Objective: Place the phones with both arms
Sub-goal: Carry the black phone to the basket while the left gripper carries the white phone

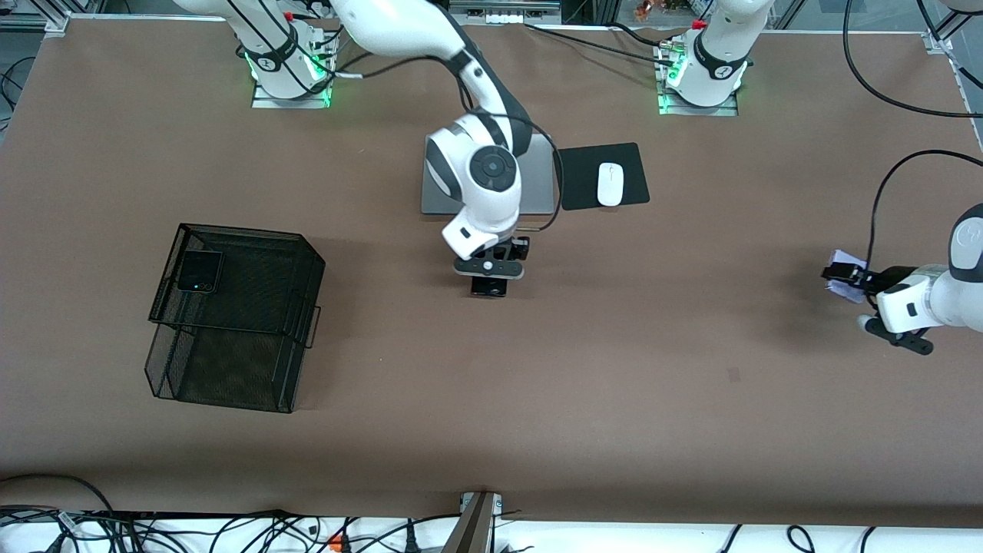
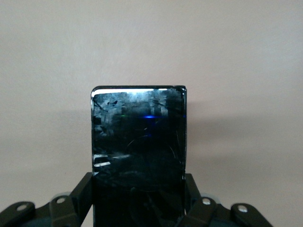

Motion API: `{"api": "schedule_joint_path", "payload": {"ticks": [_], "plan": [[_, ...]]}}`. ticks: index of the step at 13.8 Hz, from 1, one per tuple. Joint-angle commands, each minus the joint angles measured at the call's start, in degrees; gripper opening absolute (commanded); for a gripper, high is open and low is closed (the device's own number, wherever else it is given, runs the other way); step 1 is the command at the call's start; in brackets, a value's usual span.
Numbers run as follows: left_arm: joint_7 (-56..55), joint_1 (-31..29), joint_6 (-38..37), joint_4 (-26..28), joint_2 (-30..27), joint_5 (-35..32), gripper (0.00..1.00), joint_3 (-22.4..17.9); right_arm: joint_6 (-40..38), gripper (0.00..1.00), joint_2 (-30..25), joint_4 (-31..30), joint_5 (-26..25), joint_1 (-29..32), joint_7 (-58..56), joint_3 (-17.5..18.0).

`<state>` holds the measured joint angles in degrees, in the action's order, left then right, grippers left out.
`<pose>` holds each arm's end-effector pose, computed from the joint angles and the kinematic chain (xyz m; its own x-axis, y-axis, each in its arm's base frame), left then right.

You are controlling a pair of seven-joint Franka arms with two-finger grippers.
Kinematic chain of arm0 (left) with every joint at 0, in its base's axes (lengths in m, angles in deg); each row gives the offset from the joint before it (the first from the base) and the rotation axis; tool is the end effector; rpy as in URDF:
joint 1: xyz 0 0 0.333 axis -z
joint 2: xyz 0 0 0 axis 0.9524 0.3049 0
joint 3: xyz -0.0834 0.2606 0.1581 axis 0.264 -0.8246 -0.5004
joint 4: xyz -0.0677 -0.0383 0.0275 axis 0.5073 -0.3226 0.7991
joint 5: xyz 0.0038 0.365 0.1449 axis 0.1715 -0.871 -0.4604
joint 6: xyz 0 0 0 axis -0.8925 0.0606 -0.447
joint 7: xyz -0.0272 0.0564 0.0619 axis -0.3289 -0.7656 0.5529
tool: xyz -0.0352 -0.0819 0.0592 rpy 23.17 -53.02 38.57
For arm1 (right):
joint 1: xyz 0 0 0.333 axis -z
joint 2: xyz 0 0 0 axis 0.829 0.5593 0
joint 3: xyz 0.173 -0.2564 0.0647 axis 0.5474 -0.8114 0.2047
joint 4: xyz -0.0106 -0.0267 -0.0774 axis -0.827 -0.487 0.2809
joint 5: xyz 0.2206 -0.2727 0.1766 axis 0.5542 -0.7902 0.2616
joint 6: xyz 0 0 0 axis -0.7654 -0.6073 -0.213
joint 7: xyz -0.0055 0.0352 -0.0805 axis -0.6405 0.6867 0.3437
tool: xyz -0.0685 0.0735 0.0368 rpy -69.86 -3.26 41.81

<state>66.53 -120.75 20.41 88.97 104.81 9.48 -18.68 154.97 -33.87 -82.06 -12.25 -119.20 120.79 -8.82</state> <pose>0.6440 0.1468 0.3088 0.8746 -0.3732 -0.3094 -0.2946 -0.9160 0.2723 0.5223 0.5127 0.2861 0.9963 -0.0808 0.0308 -0.0816 -0.9963 0.0257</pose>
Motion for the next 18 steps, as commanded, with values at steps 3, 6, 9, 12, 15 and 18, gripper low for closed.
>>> {"api": "schedule_joint_path", "payload": {"ticks": [3,6,9,12,15,18], "plan": [[-0.8,4.4,0.2,-3.6,0.7,19.4,0.20,1.3,-17.0,0.00,-10.6,-3.3,1.0,0.8,-13.0,-10.2],[-10.6,15.4,6.0,-2.8,1.3,19.4,0.20,0.9,-20.3,0.00,-15.3,-9.7,1.0,0.8,-23.5,-19.1],[-16.1,24.9,17.1,-2.6,4.5,20.2,0.24,-1.2,-19.3,0.00,-18.0,-16.4,1.0,0.8,-35.4,-27.8],[-22.3,35.8,31.0,-1.8,6.7,20.3,0.24,-1.6,-12.4,0.00,-18.0,-22.1,1.2,1.4,-44.0,-31.9],[-34.1,49.9,40.5,-2.5,7.9,19.6,0.24,-7.5,-4.3,0.00,-16.3,-26.3,5.2,3.8,-47.7,-31.7],[-40.1,60.1,47.3,-2.9,8.0,20.2,1.00,-11.3,-3.1,0.00,-14.0,-26.8,7.5,4.3,-48.3,-31.5]]}}
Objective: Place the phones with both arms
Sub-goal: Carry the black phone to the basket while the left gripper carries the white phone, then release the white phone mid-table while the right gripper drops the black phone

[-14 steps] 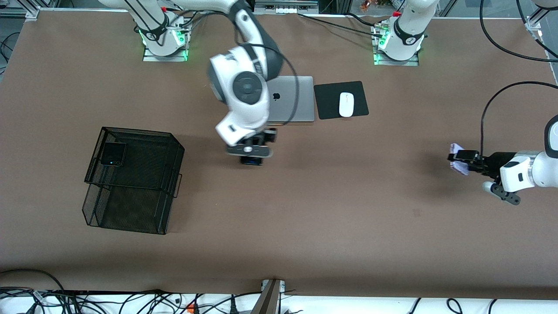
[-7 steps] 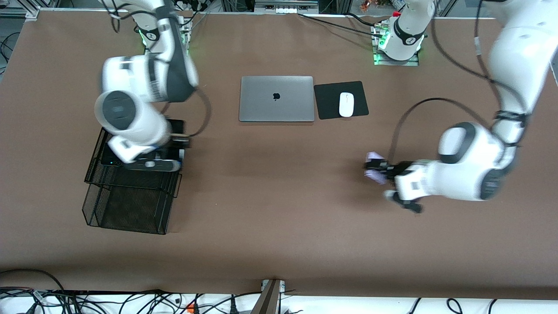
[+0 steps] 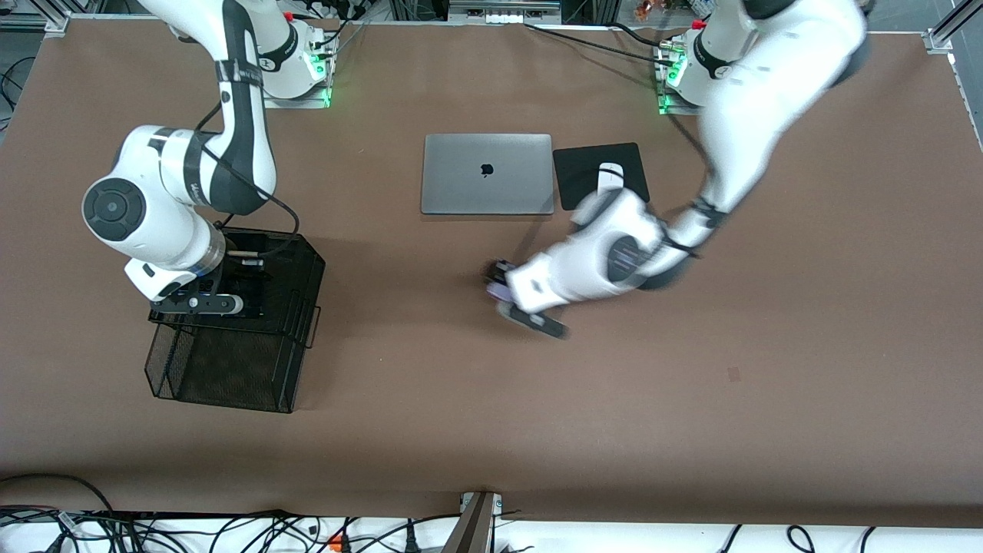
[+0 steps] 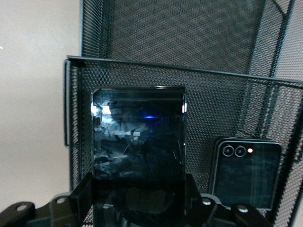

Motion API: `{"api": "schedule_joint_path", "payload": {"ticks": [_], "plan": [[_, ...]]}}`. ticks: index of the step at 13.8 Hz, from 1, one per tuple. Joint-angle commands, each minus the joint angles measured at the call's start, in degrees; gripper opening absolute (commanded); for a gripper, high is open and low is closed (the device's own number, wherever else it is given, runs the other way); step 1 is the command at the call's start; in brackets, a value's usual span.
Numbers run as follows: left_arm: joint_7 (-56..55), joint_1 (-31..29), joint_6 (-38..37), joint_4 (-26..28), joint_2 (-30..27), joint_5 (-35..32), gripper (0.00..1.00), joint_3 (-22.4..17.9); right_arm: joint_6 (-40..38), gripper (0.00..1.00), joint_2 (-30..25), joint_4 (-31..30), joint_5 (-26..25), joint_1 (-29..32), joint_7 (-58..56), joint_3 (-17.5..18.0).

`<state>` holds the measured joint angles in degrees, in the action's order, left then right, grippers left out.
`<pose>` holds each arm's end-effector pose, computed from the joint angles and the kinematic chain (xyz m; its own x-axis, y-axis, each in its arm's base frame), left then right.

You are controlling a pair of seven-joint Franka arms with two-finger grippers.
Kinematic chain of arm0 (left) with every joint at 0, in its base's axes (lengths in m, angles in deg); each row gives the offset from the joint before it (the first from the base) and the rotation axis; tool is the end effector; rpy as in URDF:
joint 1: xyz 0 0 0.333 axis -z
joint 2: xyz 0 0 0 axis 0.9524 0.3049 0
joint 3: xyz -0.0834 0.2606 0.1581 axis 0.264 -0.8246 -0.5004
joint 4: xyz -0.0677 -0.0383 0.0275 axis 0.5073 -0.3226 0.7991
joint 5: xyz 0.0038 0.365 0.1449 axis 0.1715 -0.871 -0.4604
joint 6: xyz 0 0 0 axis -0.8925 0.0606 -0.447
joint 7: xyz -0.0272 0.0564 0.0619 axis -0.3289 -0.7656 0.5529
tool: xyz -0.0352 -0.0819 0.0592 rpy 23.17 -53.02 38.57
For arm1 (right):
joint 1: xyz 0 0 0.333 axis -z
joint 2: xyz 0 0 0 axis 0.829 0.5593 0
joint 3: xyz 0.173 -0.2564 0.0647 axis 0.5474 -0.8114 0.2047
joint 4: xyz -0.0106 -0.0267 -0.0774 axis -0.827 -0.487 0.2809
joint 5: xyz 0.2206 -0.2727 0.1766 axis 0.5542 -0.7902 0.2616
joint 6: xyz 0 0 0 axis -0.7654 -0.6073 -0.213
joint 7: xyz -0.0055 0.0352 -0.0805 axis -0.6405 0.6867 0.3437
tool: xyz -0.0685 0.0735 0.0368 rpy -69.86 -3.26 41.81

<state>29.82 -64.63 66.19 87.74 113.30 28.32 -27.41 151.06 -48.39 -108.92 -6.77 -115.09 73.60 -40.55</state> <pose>0.5858 -0.4585 0.2477 0.9587 -0.2844 0.0004 -0.2509 -0.8452 0.4719 0.6095 0.0927 0.3468 0.9961 -0.0023 -0.0884 0.0046 -0.9970 0.0773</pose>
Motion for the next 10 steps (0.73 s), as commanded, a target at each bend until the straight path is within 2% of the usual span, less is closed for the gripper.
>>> {"api": "schedule_joint_path", "payload": {"ticks": [1,3,5,6,8,10], "plan": [[-5.3,3.3,1.2,-0.8,-1.4,1.0,1.00,-2.6,0.9,0.00,1.4,0.0,2.9,0.6,-1.1,0.3],[-5.4,0.7,-1.1,-0.7,-2.7,0.6,1.00,-2.4,1.2,0.00,2.9,0.1,5.2,1.2,-1.1,0.5],[-5.3,-2.9,-5.5,-0.5,-4.7,0.3,1.00,-2.3,0.8,0.91,3.5,0.6,5.4,1.2,-1.1,0.5],[-5.3,-4.8,-10.8,-0.5,-6.5,0.3,1.00,-2.3,0.5,1.00,3.4,0.8,5.4,1.2,-1.1,0.4],[-2.4,-10.3,-25.8,-0.8,-11.6,0.3,1.00,-2.3,-0.2,1.00,3.0,2.1,5.3,1.1,-1.3,0.3],[4.7,-16.6,-35.9,-1.3,-15.1,0.2,1.00,-2.4,-4.7,1.00,2.5,5.4,4.8,1.0,-1.5,-0.1]]}}
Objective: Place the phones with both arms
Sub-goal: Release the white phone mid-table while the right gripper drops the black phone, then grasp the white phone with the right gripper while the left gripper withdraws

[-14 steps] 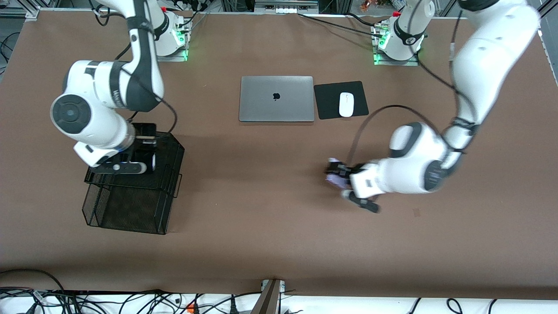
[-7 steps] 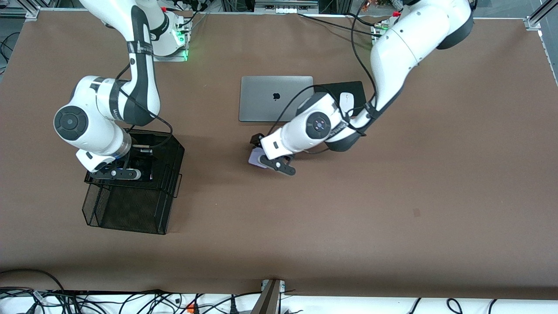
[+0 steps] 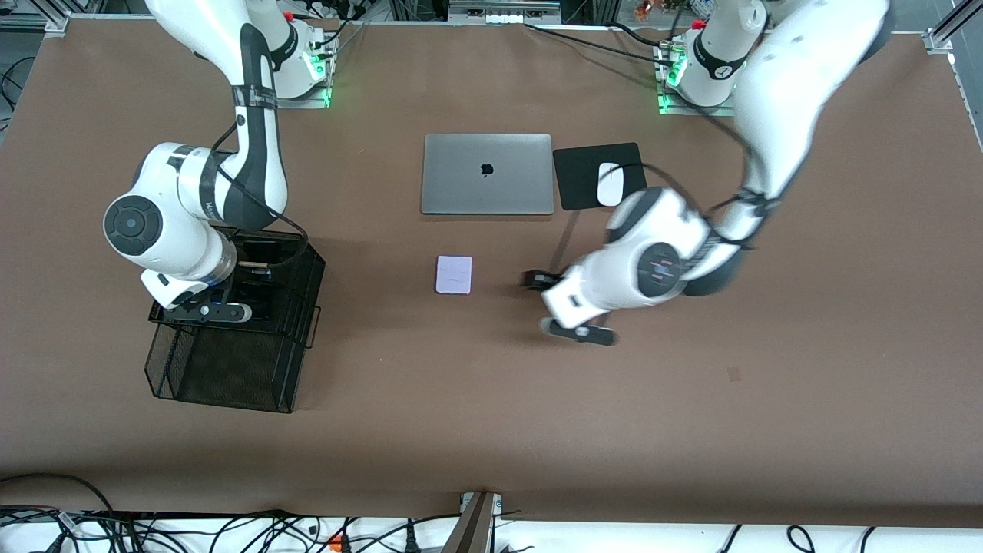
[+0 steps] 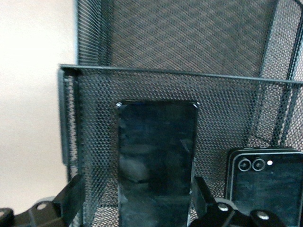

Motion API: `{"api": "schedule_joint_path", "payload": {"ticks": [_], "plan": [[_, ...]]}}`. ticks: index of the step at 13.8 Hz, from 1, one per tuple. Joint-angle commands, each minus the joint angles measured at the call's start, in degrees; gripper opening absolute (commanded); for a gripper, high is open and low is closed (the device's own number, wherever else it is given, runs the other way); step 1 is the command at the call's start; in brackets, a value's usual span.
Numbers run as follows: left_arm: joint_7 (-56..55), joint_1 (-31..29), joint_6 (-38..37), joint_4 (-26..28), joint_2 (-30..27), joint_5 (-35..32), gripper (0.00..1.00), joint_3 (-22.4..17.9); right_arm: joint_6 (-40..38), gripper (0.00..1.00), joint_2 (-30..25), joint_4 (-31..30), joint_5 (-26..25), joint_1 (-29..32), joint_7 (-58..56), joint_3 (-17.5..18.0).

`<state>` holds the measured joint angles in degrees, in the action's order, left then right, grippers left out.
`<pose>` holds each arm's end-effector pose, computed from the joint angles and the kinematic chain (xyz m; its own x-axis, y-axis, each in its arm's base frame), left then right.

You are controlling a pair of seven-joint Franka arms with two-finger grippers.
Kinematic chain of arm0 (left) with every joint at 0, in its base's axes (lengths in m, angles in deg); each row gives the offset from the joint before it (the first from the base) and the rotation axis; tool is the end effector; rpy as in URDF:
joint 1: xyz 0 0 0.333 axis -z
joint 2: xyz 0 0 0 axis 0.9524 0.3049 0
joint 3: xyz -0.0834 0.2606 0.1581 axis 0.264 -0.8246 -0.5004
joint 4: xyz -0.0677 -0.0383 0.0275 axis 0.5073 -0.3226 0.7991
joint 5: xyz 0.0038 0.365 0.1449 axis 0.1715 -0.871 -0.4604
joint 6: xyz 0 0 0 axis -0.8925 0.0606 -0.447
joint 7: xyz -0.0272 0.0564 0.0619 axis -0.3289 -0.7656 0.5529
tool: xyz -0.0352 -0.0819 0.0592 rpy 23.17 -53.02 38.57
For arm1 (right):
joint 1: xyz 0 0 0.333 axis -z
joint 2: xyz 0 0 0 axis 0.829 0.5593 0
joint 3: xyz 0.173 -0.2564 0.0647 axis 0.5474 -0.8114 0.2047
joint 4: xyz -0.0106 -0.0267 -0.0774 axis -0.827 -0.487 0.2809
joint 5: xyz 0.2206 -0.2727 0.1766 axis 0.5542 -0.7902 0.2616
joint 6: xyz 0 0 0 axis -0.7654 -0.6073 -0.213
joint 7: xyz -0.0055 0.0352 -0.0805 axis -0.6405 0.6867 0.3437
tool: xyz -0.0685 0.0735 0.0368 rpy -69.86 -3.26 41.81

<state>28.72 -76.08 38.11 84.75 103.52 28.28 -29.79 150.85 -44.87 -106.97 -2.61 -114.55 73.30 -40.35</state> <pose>0.6442 -0.2998 0.3251 0.9568 -0.1827 -0.2262 -0.1169 -0.9540 0.2759 0.6184 0.1009 0.3342 0.9961 -0.0229 -0.0847 -0.0176 -0.9979 0.0623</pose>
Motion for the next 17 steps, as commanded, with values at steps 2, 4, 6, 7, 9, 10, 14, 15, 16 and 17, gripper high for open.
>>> {"api": "schedule_joint_path", "payload": {"ticks": [2,4,6,7,9,10,14,15,16,17], "plan": [[14.8,-11.0,-14.5,1.5,-8.5,-3.1,1.00,-0.4,-12.4,1.00,-1.1,9.8,0.4,0.5,-0.8,-2.0],[16.9,-15.7,-16.6,1.1,-13.1,-7.0,1.00,-0.2,-19.1,1.00,-1.0,16.2,0.4,0.6,0.3,-2.3],[16.9,-18.9,-16.6,1.1,-17.1,-7.0,1.00,-0.4,-20.9,1.00,-0.8,19.6,0.5,0.0,3.5,-1.8],[16.9,-19.8,-16.6,1.0,-18.9,-7.0,1.00,-0.4,-20.9,1.00,-0.5,20.6,0.7,-1.4,6.7,-1.2],[16.1,-19.6,-15.3,1.2,-24.6,-5.8,1.00,-4.2,-20.1,1.00,-0.4,20.9,1.0,-4.7,15.5,1.1],[15.3,-14.5,-13.9,2.4,-27.0,-5.1,1.00,-9.3,-19.5,1.00,-0.3,21.7,1.0,-5.8,19.8,3.1],[13.3,4.4,-6.1,15.2,-40.9,1.0,1.00,-33.6,-12.9,1.00,3.2,25.5,0.7,-6.7,34.9,14.2],[13.3,6.4,-4.8,20.1,-44.3,1.0,1.00,-35.4,-10.0,1.00,4.6,25.6,0.5,-7.0,37.8,16.8],[13.3,6.5,-5.0,21.3,-45.3,0.8,1.00,-35.4,-7.4,1.00,6.4,25.5,0.4,-8.0,39.6,17.9],[13.5,6.4,-6.8,20.9,-45.0,0.9,1.00,-35.3,-5.7,1.00,8.4,25.5,0.5,-9.1,40.4,18.0]]}}
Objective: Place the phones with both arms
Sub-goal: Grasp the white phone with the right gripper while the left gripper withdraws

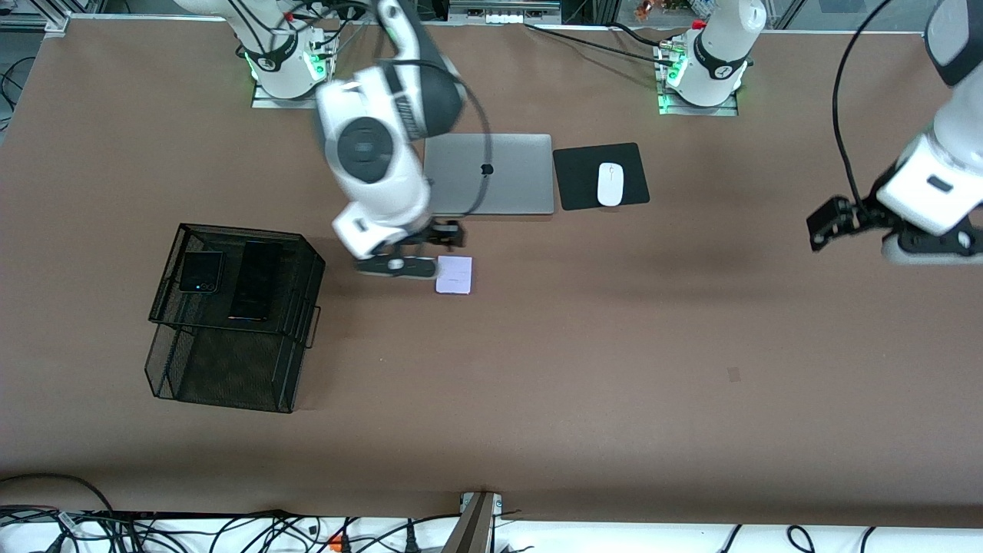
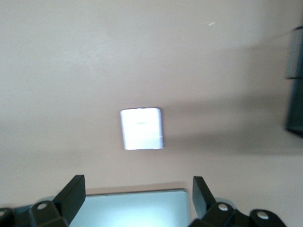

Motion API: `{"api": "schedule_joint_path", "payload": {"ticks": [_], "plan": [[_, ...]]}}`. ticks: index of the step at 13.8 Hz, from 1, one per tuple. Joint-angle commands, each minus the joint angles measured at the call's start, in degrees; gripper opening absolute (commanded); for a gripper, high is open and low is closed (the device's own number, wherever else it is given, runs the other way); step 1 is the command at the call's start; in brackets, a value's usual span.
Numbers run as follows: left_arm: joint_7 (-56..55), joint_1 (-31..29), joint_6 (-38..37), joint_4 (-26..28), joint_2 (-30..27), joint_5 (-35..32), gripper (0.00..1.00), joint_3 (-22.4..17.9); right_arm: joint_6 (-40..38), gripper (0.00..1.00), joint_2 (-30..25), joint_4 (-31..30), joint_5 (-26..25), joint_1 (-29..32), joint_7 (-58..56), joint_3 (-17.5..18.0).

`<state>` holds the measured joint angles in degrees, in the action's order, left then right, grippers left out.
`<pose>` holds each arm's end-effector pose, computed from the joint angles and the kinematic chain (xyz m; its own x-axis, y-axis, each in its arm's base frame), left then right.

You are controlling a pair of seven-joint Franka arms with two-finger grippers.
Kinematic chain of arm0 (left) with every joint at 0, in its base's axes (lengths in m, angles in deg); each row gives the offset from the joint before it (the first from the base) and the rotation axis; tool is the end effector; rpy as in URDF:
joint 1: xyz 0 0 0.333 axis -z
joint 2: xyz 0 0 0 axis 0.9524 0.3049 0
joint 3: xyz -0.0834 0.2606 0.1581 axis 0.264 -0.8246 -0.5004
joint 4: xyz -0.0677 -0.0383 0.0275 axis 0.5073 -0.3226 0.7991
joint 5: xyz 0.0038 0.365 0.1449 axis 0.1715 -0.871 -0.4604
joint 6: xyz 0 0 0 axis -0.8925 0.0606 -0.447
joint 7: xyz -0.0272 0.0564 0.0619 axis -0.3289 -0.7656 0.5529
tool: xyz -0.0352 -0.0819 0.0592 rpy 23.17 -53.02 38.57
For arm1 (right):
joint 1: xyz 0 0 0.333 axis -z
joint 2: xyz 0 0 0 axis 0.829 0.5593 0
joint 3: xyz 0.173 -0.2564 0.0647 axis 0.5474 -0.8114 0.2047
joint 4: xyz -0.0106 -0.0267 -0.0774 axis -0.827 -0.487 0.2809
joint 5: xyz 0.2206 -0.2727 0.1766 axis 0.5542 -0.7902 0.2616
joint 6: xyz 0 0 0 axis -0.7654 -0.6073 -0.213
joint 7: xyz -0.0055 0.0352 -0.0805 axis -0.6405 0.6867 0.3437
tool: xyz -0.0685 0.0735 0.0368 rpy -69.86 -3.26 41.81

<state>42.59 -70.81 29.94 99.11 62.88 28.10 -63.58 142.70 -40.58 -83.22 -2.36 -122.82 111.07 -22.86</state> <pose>0.5815 -0.0430 0.5877 0.9975 0.0035 0.0699 0.0099 -0.9958 -0.0908 0.5538 0.4397 0.3820 0.9924 -0.1077 -0.0592 -0.1093 -0.9937 -0.0242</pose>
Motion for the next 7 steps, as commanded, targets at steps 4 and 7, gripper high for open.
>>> {"api": "schedule_joint_path", "payload": {"ticks": [4,7], "plan": [[-0.1,1.8,-0.9,4.1,-2.5,0.9,1.00,-1.4,9.0,1.00,9.4,-1.3,0.2,-3.3,2.0,0.9],[0.3,1.8,-1.0,3.3,-2.0,0.8,1.00,-1.4,16.4,1.00,9.4,-8.0,-0.2,-3.5,0.8,2.5]]}}
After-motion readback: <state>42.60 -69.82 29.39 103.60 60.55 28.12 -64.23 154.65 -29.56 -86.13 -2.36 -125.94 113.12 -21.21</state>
